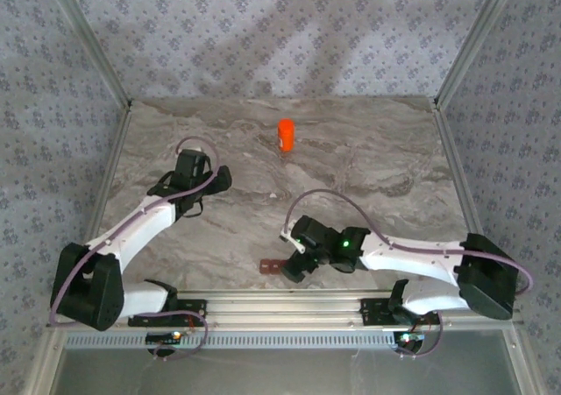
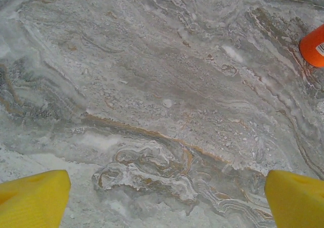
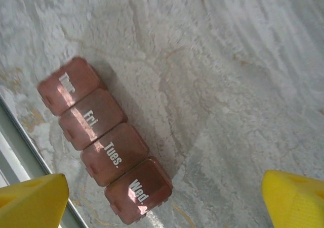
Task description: Sort the pills into containers
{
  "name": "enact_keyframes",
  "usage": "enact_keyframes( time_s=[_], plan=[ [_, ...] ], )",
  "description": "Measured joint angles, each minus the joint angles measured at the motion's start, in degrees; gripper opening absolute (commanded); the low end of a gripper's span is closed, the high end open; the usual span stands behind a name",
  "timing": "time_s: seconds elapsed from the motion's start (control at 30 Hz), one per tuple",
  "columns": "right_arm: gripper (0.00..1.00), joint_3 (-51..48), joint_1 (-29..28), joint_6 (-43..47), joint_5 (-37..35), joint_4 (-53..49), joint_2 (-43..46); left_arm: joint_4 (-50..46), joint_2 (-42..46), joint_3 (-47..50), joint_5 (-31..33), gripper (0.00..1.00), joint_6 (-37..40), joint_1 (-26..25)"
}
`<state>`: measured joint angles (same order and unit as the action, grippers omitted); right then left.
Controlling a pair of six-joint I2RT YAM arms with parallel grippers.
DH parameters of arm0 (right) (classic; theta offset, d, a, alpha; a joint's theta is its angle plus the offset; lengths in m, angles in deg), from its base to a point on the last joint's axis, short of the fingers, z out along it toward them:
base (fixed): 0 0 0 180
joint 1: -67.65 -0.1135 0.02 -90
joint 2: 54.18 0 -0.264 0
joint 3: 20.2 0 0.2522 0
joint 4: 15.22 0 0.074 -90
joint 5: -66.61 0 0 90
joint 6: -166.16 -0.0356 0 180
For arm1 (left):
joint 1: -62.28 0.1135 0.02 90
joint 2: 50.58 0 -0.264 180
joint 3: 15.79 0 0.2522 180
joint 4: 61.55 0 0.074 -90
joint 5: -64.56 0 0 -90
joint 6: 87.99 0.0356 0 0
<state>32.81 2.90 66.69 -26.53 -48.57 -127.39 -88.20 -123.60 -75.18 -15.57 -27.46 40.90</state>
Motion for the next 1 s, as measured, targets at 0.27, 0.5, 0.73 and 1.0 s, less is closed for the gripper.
enact_keyframes(
  time_s=[0.27, 0.5, 0.73, 1.0],
  plan=[
    [1.00, 4.2, -5.8, 3.4, -1.4, 0.0, -8.2, -0.7, 0.2, -1.3, 0.0, 0.98, 0.0, -0.1],
    [1.00, 6.3, -7.4, 4.9, -2.1, 0.1, -13.0, -0.7, 0.5, -1.3, -0.2, 0.98, -0.2, -0.1],
    [1.00, 6.3, -5.3, 6.1, -2.3, 0.3, -14.4, -0.7, 1.2, -1.3, -0.6, 0.98, -0.5, -0.1],
    [0.99, 7.5, 2.7, 6.5, -4.6, 2.9, -17.4, -0.7, 2.7, -1.3, -0.7, 0.98, -0.7, -0.1]
  ],
)
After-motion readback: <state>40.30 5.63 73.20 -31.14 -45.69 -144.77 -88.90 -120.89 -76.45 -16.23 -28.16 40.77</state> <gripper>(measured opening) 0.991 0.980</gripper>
